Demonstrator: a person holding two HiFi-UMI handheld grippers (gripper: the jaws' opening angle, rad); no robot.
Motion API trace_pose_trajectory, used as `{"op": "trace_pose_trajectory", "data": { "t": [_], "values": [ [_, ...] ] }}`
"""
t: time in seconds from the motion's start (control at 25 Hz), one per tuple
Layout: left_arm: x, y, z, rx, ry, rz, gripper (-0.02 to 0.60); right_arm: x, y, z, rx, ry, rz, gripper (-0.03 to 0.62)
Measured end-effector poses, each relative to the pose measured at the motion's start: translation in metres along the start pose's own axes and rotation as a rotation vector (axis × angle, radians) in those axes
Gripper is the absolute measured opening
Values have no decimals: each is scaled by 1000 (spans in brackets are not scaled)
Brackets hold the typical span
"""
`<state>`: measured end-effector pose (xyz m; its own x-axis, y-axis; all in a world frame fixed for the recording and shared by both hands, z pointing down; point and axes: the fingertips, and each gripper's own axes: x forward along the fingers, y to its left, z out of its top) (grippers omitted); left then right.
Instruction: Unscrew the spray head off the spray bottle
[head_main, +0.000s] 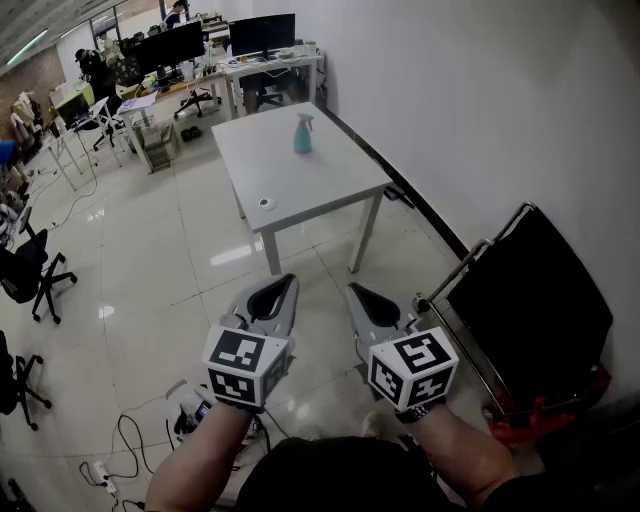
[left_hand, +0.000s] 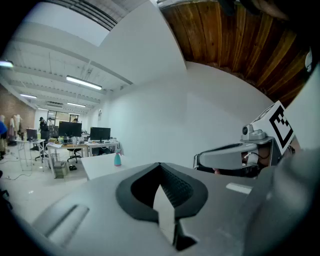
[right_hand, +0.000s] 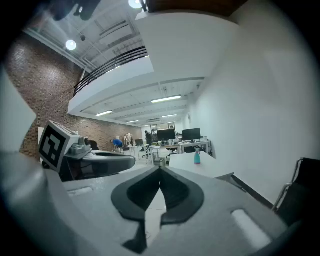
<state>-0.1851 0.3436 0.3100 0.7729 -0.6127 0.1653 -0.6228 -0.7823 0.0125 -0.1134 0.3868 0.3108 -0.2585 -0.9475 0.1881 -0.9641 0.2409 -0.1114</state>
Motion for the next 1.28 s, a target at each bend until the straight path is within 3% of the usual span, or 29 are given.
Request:
{"op": "trace_pose_trajectory", "data": {
  "t": [0.72, 1.28],
  "values": [
    [-10, -19, -8, 9, 12, -52, 14, -5, 19, -10, 13, 18, 9, -9],
    [37, -4, -7, 4, 37, -24, 14, 30, -18, -6, 30, 23, 37, -9]
  ]
}}
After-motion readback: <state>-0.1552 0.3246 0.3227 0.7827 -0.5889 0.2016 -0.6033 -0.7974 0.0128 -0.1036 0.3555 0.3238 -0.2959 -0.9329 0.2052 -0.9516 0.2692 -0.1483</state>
